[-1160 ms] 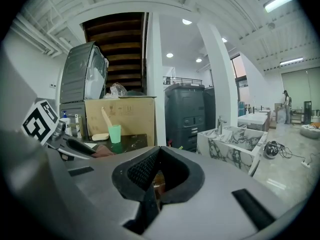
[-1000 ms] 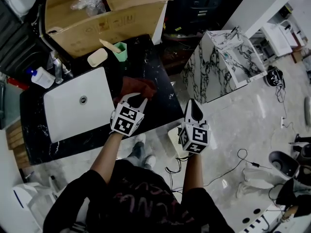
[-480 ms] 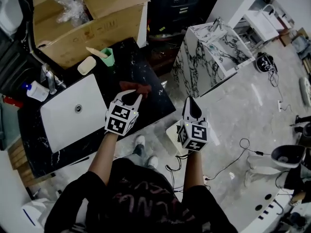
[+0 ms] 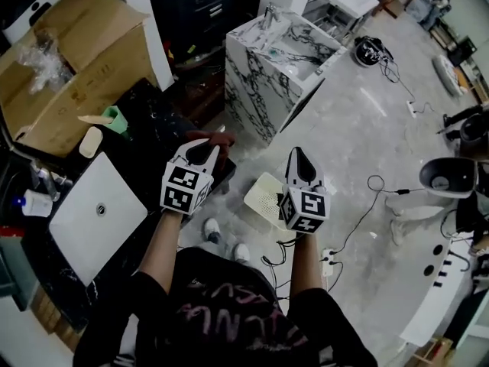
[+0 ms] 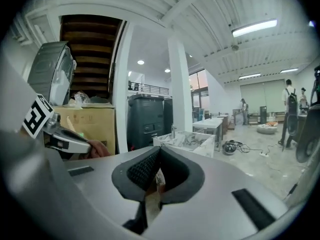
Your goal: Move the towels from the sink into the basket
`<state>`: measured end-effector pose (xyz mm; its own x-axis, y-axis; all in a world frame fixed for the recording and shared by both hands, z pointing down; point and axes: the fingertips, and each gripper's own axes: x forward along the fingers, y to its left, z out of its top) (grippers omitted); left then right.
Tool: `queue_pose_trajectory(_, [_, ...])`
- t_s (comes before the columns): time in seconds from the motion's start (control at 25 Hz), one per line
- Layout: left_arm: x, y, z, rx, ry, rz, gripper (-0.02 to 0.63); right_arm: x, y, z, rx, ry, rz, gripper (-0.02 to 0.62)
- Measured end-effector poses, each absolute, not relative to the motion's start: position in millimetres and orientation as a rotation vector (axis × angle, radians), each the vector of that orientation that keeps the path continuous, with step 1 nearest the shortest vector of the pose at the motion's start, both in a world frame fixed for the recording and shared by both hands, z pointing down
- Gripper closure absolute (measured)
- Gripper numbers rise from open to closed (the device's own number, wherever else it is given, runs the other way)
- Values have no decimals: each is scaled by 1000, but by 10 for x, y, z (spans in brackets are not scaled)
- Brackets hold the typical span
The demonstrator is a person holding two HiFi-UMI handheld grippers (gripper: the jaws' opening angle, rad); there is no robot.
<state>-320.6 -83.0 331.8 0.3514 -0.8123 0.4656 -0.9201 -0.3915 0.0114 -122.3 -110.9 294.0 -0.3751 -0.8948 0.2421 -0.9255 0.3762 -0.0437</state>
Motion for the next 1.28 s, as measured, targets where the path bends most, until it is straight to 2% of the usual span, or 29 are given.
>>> queue_pose_trajectory(0.6, [-1508,-1286,3346,2663,-1056,583,545,439,-592,3136,2119,-2017,333,580])
queue_pose_trajectory(1.28, [-439,-1356,4037,2644,-974,691,545,1511,-680,3858,2117,-1965,481,580])
